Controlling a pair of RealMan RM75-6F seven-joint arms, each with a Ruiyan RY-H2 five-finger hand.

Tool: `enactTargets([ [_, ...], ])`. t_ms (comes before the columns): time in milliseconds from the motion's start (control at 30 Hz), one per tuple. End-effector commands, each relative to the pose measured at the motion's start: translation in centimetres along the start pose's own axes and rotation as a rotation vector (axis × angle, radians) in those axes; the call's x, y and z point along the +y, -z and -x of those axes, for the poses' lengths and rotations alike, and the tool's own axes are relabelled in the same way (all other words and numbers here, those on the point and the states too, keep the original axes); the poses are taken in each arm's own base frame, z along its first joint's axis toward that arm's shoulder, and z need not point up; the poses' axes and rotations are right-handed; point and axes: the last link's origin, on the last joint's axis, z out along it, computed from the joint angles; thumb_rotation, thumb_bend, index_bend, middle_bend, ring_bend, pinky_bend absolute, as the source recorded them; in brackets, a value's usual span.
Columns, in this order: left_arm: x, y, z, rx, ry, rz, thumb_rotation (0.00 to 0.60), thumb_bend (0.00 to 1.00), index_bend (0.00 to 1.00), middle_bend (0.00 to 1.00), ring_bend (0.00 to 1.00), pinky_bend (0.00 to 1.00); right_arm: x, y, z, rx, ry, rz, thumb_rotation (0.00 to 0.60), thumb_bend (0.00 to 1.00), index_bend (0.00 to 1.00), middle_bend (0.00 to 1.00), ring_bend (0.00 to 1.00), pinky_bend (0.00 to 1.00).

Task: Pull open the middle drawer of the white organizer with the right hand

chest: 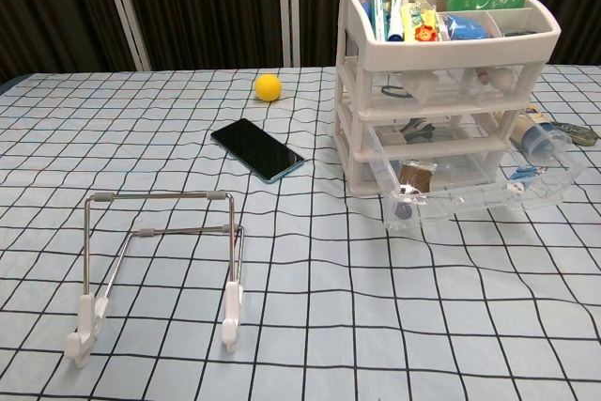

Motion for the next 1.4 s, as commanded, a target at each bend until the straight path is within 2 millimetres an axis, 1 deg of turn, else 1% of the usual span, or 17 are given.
enactTargets([
  [33,0.0,0.0,0.0,0.0,0.001,-0.002,0.6,0.0,0.0,0.0,0.0,0.0,0.4,-0.4,1.2,-0.022,0.0,0.02,0.6,0.31,0.55,1.0,1.0,0.94],
  [367,-0.1,-0.1,0.0,-0.003,0.0,-0.005,0.6,0.0,0.0,0.0,0.0,0.0,1.9,-1.3,3.1,-0.033,0.04,0.079,0.6,0.31,0.54,1.0,1.0,0.94],
  [533,-0.1,-0.1,0.1,-0.004,0.0,-0.007,0.6,0.0,0.0,0.0,0.0,0.0,2.3,-1.5,3.8,-0.041,0.058,0.093,0.6,0.31,0.54,1.0,1.0,0.94],
  [800,0.0,-0.1,0.1,-0.005,-0.003,-0.003,0.6,0.0,0.0,0.0,0.0,0.0,2.8,-1.6,4.4,-0.055,0.062,0.109,0.6,0.31,0.53,1.0,1.0,0.94],
  [867,0.0,-0.1,0.1,-0.004,-0.002,-0.003,0.6,0.0,0.0,0.0,0.0,0.0,2.9,-1.5,4.5,-0.057,0.064,0.11,0.6,0.3,0.51,1.0,1.0,0.94],
  [1033,0.0,-0.1,0.2,-0.008,-0.004,0.0,0.6,0.0,0.0,0.0,0.0,0.0,3.2,-1.4,4.6,-0.057,0.057,0.118,0.6,0.27,0.4,1.0,1.0,0.93],
  [1167,0.0,-0.1,0.2,-0.007,-0.004,-0.002,0.6,0.0,0.0,0.0,0.0,0.0,3.5,-1.1,4.5,-0.053,0.052,0.119,0.6,0.24,0.34,1.0,1.0,0.93],
  [1267,0.0,-0.1,0.2,-0.006,-0.003,-0.004,0.6,0.0,0.0,0.0,0.0,0.0,3.7,-0.7,4.0,-0.021,0.055,0.111,0.6,0.22,0.29,1.0,1.0,0.92],
  [1400,-0.1,-0.1,0.3,-0.008,-0.008,-0.004,0.6,0.0,0.0,0.0,0.0,0.0,4.0,0.3,2.4,0.09,0.025,0.08,0.6,0.2,0.26,1.0,1.0,0.87],
])
